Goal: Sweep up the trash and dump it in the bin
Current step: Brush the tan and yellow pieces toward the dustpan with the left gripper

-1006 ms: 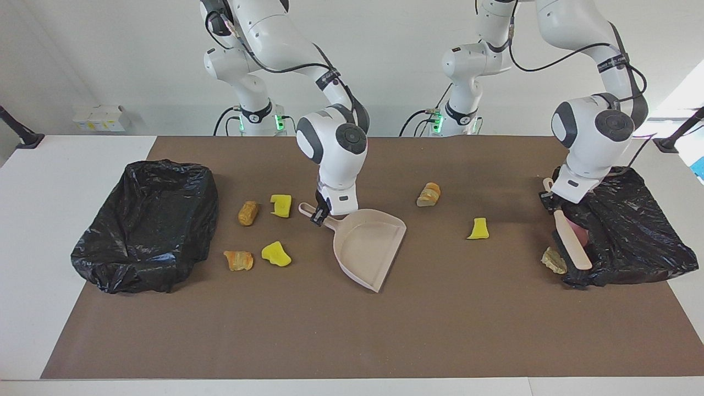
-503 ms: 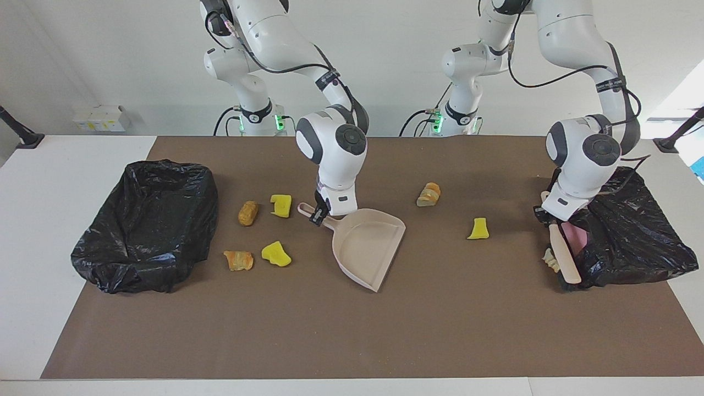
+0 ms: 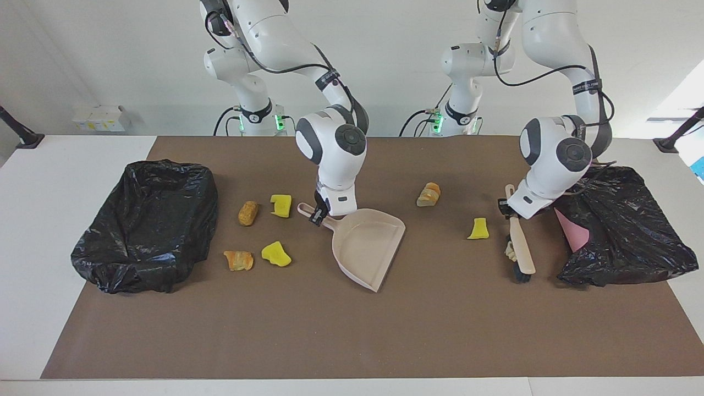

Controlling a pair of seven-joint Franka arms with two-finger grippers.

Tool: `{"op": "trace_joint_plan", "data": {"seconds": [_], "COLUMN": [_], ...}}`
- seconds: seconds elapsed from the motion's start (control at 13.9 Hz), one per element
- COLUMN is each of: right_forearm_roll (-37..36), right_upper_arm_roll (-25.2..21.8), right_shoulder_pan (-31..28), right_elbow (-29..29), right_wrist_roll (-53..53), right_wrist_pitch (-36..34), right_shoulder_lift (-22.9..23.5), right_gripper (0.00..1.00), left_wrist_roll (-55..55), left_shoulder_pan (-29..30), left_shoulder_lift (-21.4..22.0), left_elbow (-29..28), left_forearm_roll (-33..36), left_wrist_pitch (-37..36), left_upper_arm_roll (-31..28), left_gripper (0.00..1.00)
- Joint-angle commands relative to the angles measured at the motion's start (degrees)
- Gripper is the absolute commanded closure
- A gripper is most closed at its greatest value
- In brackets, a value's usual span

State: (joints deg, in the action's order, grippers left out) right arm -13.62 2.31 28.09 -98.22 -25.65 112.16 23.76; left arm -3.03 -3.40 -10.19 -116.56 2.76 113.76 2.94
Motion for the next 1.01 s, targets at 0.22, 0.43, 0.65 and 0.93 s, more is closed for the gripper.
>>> {"op": "trace_joint_plan", "data": {"seconds": [0.22,0.43,0.65,0.93], "right_forearm_roll": [-1.41,-1.32,-1.67,-10.45], "right_upper_arm_roll": [0.51,0.42,0.42,0.42], "right_shoulder_pan": [-0.76,-1.02,-2.95,-2.26], "right_elbow": [-1.36,-1.36,-1.45,0.31], "right_wrist_roll": [-2.29,-11.76,-25.45,-30.6], "right_wrist_pitch": [0.24,1.83,3.85,3.24], "right_shoulder_lift": [-0.82,-0.56,-0.03,-0.03], "right_gripper": [1.0,1.0,1.0,1.0], "left_wrist_roll": [0.65,4.43,11.8,14.11], "left_shoulder_pan": [-3.81,-3.37,-3.28,-3.54], "left_shoulder_lift": [7.36,11.41,15.62,18.1], "left_elbow": [-0.52,-2.96,-11.02,-19.66], "left_forearm_roll": [-7.84,-8.56,-8.56,-8.56], "left_wrist_pitch": [-8.03,-9.26,-3.49,3.47], "left_upper_arm_roll": [-0.83,-1.09,-1.09,-1.09], "left_gripper": [1.0,1.0,1.0,1.0]}}
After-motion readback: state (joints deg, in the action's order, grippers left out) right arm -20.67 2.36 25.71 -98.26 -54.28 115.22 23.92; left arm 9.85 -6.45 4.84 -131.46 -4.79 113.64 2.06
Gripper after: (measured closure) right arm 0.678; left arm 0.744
